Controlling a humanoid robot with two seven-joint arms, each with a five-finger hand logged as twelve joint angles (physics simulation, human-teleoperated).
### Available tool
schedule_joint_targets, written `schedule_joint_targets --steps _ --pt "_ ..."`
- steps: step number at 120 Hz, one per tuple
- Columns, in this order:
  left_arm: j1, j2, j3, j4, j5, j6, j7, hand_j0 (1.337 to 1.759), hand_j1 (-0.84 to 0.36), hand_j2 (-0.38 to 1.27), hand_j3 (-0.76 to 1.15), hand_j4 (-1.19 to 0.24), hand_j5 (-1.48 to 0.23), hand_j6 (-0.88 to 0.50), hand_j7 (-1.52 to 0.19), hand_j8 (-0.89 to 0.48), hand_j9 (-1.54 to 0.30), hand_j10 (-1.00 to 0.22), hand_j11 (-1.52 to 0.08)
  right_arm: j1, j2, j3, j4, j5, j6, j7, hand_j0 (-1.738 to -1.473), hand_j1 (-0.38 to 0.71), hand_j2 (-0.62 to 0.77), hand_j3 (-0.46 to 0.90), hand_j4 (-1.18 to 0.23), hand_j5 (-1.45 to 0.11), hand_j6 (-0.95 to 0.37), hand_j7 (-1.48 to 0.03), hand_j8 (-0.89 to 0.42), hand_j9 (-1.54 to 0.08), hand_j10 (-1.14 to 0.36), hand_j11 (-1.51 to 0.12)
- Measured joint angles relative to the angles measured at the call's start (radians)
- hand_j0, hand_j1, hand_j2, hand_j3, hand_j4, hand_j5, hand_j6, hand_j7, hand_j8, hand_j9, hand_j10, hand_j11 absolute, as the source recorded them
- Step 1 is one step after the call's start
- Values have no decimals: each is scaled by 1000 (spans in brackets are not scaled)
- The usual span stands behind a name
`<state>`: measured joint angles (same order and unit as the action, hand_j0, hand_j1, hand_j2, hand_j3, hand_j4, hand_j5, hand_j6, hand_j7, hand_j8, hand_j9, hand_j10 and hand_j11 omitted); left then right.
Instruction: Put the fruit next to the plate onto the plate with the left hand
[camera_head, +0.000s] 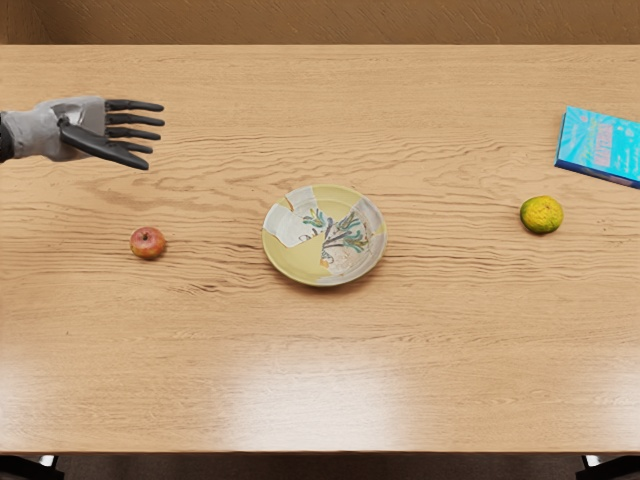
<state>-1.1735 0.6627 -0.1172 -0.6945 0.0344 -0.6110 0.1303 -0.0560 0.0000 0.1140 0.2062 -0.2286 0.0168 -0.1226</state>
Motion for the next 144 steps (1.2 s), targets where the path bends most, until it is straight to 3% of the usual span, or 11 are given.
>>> schedule_joint_targets --steps 16,32,47,60,82,93,105,121,144 --pt "-8 -2 1 -12 4 0 18 1658 52 51 0 -249 -323 -249 -323 -249 -323 -248 -323 -2 0 -1 0 0 0 0 -1658 -310 -7 0 -33 -43 -33 -43 -33 -43 -33 -43" --pt "-45 26 0 -67 166 0 94 1658 51 51 0 -250 -324 -249 -324 -249 -324 -249 -324 -2 0 -1 0 0 0 0 -1658 -310 -7 0 -33 -43 -33 -43 -33 -43 -33 -43" --pt "-58 131 0 -285 410 0 173 1658 51 51 0 -251 -325 -251 -325 -250 -325 -250 -325 -2 0 0 0 0 0 0 -1658 -310 -7 0 -33 -43 -33 -43 -33 -43 -33 -43" --pt "-102 186 0 -457 607 55 211 1658 51 51 0 -252 -325 -252 -325 -252 -325 -251 -325 -2 0 0 0 0 0 0 -1658 -310 -7 0 -33 -43 -33 -43 -33 -43 -33 -43" --pt "-138 246 29 -671 808 285 235 1658 51 52 0 -254 -326 -254 -326 -254 -325 -253 -325 -2 0 -1 -1 0 0 0 -1658 -310 -7 0 -33 -43 -33 -43 -33 -43 -33 -43" --pt "-274 249 165 -776 875 435 240 1658 51 52 0 -254 -326 -255 -326 -255 -325 -254 -325 -2 0 -1 -1 0 0 0 -1658 -310 -7 0 -33 -43 -33 -43 -33 -43 -33 -43" --pt "-333 241 310 -867 925 535 242 1658 51 52 0 -254 -326 -255 -326 -255 -326 -254 -325 -2 0 -1 -1 0 0 0 -1658 -310 -7 0 -33 -43 -33 -43 -33 -43 -33 -43" --pt "-345 200 426 -939 947 587 240 1658 51 53 0 -255 -326 -256 -326 -256 -326 -254 -326 -2 0 -1 -1 0 0 0 -1658 -310 -7 0 -33 -43 -33 -43 -33 -43 -33 -43" --pt "-365 144 534 -965 983 673 240 1658 51 53 0 -254 -326 -255 -326 -255 -326 -254 -326 -2 0 -1 0 0 0 0 -1658 -310 -7 0 -33 -43 -33 -43 -33 -43 -33 -43"
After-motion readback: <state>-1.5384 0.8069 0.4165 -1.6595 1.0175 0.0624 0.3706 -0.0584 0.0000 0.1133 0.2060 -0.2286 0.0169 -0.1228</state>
